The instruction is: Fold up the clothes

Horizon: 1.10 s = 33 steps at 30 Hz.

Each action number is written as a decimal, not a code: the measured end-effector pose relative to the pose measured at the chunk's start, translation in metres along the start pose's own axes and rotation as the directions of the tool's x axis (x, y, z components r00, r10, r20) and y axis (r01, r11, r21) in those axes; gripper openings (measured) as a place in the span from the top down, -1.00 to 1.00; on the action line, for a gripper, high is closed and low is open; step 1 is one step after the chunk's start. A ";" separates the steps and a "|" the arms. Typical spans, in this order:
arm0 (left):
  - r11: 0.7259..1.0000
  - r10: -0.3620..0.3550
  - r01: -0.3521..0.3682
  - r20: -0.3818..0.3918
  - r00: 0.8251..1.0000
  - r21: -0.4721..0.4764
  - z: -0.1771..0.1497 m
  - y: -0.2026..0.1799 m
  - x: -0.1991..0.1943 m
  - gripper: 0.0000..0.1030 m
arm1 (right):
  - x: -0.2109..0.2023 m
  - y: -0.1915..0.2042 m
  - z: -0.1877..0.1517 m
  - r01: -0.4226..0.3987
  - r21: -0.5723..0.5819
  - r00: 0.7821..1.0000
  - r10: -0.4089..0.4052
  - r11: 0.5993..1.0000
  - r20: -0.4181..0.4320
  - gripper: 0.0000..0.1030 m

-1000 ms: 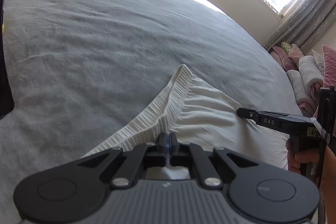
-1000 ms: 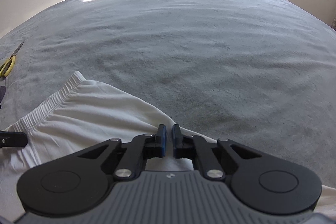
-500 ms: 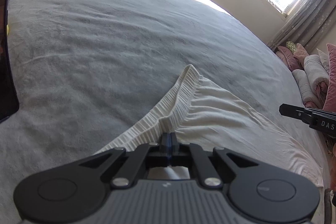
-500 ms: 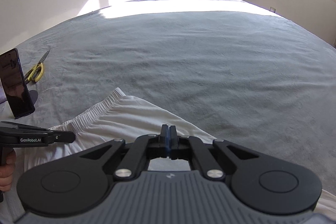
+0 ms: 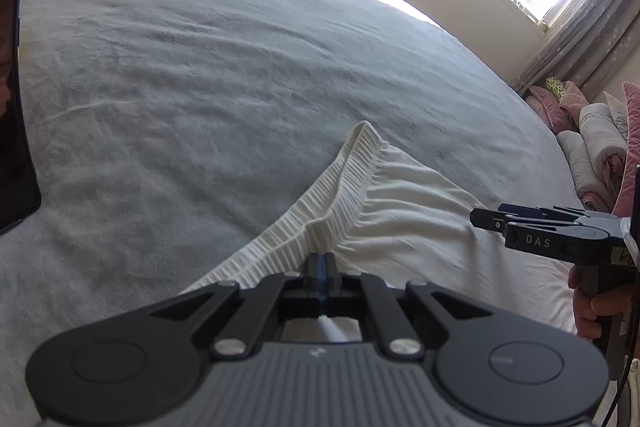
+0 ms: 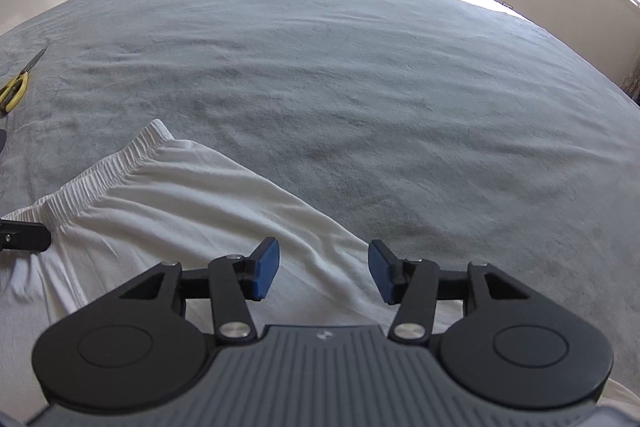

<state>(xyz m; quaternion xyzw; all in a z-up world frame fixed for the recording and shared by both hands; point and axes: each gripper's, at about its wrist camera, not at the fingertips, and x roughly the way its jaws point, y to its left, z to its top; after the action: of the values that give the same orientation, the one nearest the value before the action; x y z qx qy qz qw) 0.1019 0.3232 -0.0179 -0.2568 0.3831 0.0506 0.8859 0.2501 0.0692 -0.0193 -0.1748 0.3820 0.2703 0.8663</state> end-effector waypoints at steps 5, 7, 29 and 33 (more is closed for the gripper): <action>1.000 -0.006 0.006 -0.008 1.000 -0.009 0.001 0.002 0.002 0.96 | 0.014 -0.010 -0.005 -0.015 0.056 1.000 0.016 0.998 -0.020 0.11; 1.000 -0.007 0.007 -0.009 1.000 -0.011 0.001 0.003 0.003 0.96 | 0.014 -0.010 -0.005 -0.033 0.070 0.999 0.035 0.997 -0.025 0.52; 1.000 0.003 -0.003 0.012 1.000 0.010 0.002 0.003 0.007 0.95 | -0.114 0.027 0.014 -0.118 -0.007 0.991 0.118 0.993 0.061 1.00; 0.999 0.027 -0.028 0.019 0.999 0.036 -0.001 -0.002 0.003 0.95 | -0.108 0.029 0.010 -0.057 -0.052 0.998 0.059 0.997 0.031 0.78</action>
<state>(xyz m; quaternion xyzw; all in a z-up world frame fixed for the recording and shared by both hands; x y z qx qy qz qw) 0.1043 0.3204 -0.0196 -0.2349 0.3790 0.0581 0.8932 0.1772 0.0610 0.0660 -0.1815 0.3657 0.3079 0.8594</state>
